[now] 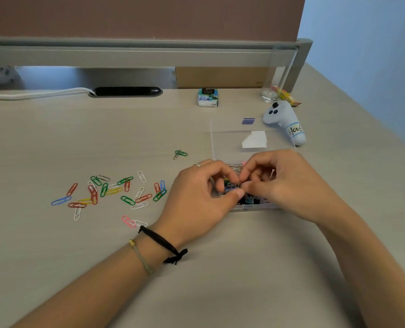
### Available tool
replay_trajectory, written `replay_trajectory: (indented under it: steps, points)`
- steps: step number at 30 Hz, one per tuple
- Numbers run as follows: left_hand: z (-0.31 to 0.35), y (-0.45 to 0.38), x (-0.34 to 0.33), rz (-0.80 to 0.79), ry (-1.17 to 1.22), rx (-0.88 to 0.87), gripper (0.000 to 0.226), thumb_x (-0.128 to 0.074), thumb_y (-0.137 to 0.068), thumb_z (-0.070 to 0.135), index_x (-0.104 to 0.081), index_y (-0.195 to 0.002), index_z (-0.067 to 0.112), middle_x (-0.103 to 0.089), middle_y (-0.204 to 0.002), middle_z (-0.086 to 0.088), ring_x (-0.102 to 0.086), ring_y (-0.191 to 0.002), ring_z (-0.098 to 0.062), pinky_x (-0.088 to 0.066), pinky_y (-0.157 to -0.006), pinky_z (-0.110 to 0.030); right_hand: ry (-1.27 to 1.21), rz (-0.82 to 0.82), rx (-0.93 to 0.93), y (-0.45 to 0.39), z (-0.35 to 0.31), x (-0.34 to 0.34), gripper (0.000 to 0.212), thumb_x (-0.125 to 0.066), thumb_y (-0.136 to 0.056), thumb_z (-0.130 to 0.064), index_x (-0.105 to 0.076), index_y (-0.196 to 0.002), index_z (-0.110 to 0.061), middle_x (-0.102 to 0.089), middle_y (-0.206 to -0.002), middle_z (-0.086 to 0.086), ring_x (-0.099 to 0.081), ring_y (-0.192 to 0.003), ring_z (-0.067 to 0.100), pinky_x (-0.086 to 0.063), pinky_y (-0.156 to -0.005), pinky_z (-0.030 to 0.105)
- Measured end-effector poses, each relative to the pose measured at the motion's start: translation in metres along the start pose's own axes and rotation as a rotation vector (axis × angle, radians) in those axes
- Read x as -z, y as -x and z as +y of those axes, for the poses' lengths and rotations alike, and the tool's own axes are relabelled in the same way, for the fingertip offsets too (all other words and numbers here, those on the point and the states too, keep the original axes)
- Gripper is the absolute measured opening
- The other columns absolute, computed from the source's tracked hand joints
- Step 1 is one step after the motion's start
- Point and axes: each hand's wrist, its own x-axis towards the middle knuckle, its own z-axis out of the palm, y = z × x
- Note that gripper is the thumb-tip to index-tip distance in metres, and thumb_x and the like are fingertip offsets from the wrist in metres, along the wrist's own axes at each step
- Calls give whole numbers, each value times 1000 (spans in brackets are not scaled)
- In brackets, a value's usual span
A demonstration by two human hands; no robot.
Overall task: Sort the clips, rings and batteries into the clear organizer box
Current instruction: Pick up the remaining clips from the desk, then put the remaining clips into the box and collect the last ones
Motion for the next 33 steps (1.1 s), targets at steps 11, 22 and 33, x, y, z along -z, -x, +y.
replay_trajectory:
  steps: [11, 22, 33]
  points:
    - [-10, -4, 0, -46, 94, 83, 23, -62, -80, 2, -70, -89, 21, -50, -63, 1, -41, -55, -20, -38, -54, -26, 275, 54, -5, -1, 4, -9, 25, -85, -71, -33, -63, -65, -23, -53, -49, -9, -45, -47, 6, -38, -50, 26]
    - [-1, -5, 40, 193, 110, 49, 20, -59, -88, 0, -71, -89, 16, -63, -74, -2, -52, -63, -14, -42, -62, -18, 73, 154, 157, -1, -31, -41, 14, -69, -88, -18, -71, -79, -28, -69, -72, -10, -63, -69, 6, -51, -68, 26]
    - [-67, 38, 188, 409, -43, 186, 28, -42, -96, 23, -69, -100, 16, -71, -100, 0, -66, -101, -14, -47, -89, -25, 552, -136, 55, -52, -64, -118, 62, -39, -100, -50, -24, -154, -24, -15, -165, 5, -15, -150, 23, -18, -119, 36]
